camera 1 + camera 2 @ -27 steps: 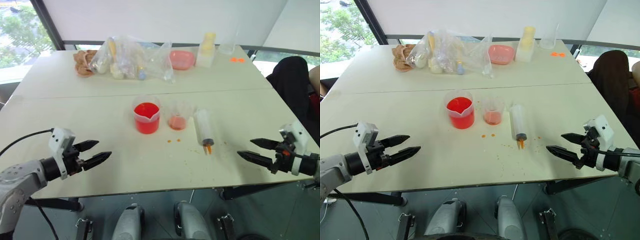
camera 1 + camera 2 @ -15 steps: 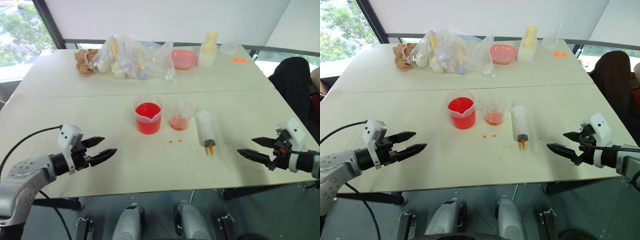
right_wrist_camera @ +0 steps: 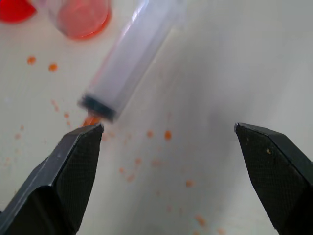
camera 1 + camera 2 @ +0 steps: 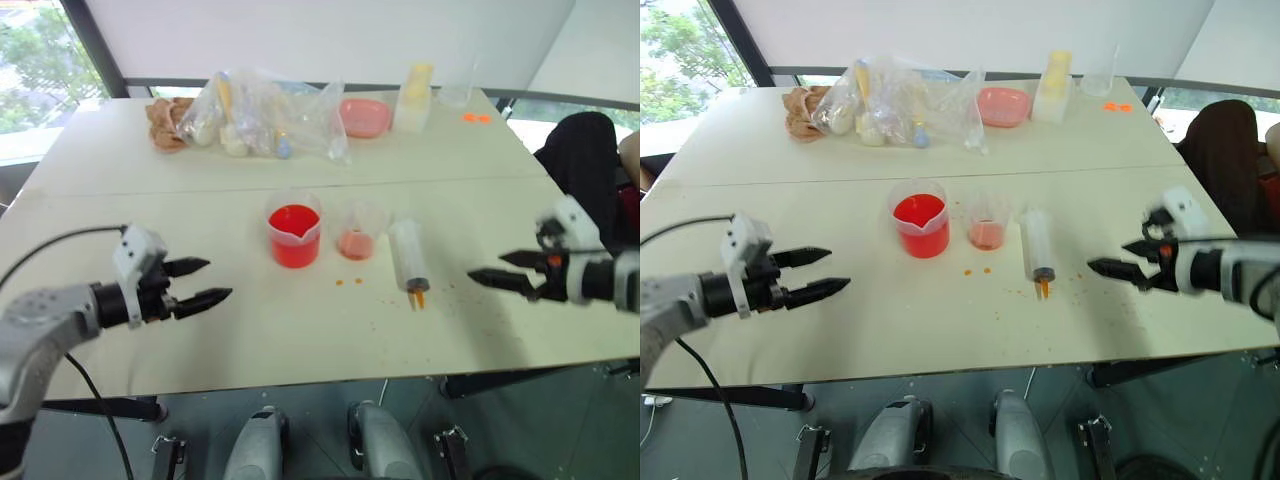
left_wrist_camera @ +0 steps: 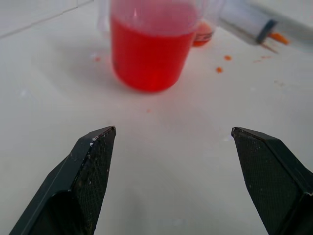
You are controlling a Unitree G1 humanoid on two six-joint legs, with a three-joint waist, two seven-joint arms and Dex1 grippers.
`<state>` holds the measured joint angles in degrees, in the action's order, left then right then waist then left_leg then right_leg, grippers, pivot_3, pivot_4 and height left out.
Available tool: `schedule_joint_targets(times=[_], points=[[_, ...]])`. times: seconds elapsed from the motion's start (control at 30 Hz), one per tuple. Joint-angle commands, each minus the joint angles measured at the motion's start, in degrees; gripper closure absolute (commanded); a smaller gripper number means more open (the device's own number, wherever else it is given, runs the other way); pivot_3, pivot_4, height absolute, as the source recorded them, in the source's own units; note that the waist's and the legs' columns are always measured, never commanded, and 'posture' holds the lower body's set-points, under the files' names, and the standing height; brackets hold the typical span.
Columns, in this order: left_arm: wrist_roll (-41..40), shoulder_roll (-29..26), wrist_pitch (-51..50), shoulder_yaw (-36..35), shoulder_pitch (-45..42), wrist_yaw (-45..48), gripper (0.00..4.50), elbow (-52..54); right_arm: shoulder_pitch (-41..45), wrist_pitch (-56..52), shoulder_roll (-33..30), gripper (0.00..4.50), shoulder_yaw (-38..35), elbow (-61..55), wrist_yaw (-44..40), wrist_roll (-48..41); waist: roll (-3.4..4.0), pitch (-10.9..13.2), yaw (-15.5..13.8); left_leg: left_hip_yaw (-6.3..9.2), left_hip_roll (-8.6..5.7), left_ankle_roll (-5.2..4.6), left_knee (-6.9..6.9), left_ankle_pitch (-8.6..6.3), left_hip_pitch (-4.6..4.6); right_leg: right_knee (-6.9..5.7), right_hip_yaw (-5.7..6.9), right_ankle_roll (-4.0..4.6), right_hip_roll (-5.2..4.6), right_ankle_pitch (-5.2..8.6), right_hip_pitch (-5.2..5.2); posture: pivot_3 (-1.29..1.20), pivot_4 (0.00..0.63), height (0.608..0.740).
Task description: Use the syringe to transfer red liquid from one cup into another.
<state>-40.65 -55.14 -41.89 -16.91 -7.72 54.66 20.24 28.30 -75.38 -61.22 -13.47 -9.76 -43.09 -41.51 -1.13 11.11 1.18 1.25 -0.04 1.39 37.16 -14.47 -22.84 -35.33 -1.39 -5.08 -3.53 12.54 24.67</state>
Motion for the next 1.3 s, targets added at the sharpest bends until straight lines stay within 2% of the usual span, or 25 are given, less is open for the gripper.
schedule_joint_targets(times=[0.03, 0.2, 0.33, 0.53, 0.8, 1.0, 1.1, 1.23, 1.27, 1.3], points=[[-1.03, -3.91, 0.22, 1.20, -3.90, 6.47, 0.52, -1.38, 11.73, -6.91, 0.18, 0.02, 5.20, 5.98, -0.99, -0.90, 0.03, 0.01, 0.03, -0.01, 0.00, 0.00, -0.03, 0.00, -0.01, 0.01, 0.00, 0.01, 0.01, -0.01, 0.02, 0.00, 0.150, 0.740], [-1.66, -7.28, 1.58, 3.10, -10.34, 13.91, 0.52, -2.93, 28.38, -9.67, 4.16, 0.02, 16.55, 21.71, -1.32, 4.90, 0.01, 0.01, -0.14, 0.00, -0.01, -0.05, -0.07, -0.02, -0.60, 0.03, 0.03, -0.05, 0.02, -0.02, 0.57, 0.00, 0.150, 0.740], [-1.20, -6.02, 2.56, 4.08, -14.83, 14.12, 0.52, -4.10, 35.92, -11.14, 8.50, 0.02, 24.47, 31.85, -3.30, 8.28, 0.01, 0.02, -0.28, -0.04, -0.08, -0.05, -0.04, -0.02, -0.72, 0.00, 0.02, -0.23, -0.01, -0.13, 0.69, 0.00, 0.150, 0.740], [-1.94, -1.48, 2.43, 3.65, -14.00, 9.81, 0.52, -0.33, 39.98, -7.40, 15.18, 0.02, 33.51, 42.70, -5.74, 14.60, 0.01, 0.02, -0.05, -0.03, -0.08, -0.06, -0.04, -0.02, -0.70, -0.04, 0.01, -0.39, -0.01, -0.22, 0.67, 0.00, 0.150, 0.740], [-2.03, 1.87, 2.56, 2.82, -8.43, 5.48, 0.52, 3.04, 43.66, 2.14, 24.52, 0.02, 37.13, 57.19, -8.18, 23.17, 0.02, 0.02, 0.22, -0.04, -0.08, -0.06, -0.02, -0.02, -0.63, -0.16, 0.00, -0.49, 0.02, -0.29, 0.68, 0.00, 0.150, 0.740], [-1.43, 5.60, 2.37, 3.72, -5.89, 0.14, 0.52, 5.12, 43.51, 8.60, 28.66, 0.02, 39.22, 63.95, -11.37, 29.90, -0.18, -0.12, 0.14, 0.00, -0.08, -0.05, 0.04, -0.02, -0.50, -0.22, 0.01, -0.49, 0.02, -0.29, 0.50, 0.00, 0.150, 0.740], [-1.89, 5.97, 1.96, 2.70, -3.86, -1.17, 0.52, 6.63, 43.30, 8.88, 29.77, 0.86, 37.95, 65.46, -11.59, 31.61, -0.28, -0.18, 0.52, 0.02, -0.07, -0.05, 0.07, -0.01, -0.35, -0.23, 0.01, -0.48, 0.03, -0.30, 0.34, 0.00, 0.150, 0.740], [-1.77, 5.70, 2.22, 2.32, -4.32, -1.87, 0.52, 5.95, 43.47, 6.14, 30.72, 2.83, 35.73, 66.86, -11.69, 32.53, -0.27, -0.18, 0.91, 0.12, -0.08, -0.04, 0.07, -0.01, -0.22, -0.25, 0.03, -0.46, 0.06, -0.29, 0.17, 0.00, 0.150, 0.740], [-1.60, 5.72, 2.40, 2.60, -4.76, -1.87, 0.52, 5.56, 43.63, 4.85, 31.06, 3.11, 34.47, 67.36, -10.94, 32.44, -0.27, -0.18, 1.02, 0.13, -0.08, -0.04, 0.07, -0.01, -0.21, -0.26, 0.03, -0.46, 0.06, -0.29, 0.17, 0.00, 0.150, 0.740], [-1.42, 5.76, 2.59, 2.90, -5.16, -1.87, 0.52, 5.29, 43.64, 3.86, 31.25, 3.11, 33.41, 67.61, -10.40, 32.37, -0.27, -0.18, 1.10, 0.13, -0.08, -0.04, 0.06, -0.01, -0.20, -0.27, 0.03, -0.47, 0.06, -0.29, 0.17, 0.00, 0.150, 0.740]])
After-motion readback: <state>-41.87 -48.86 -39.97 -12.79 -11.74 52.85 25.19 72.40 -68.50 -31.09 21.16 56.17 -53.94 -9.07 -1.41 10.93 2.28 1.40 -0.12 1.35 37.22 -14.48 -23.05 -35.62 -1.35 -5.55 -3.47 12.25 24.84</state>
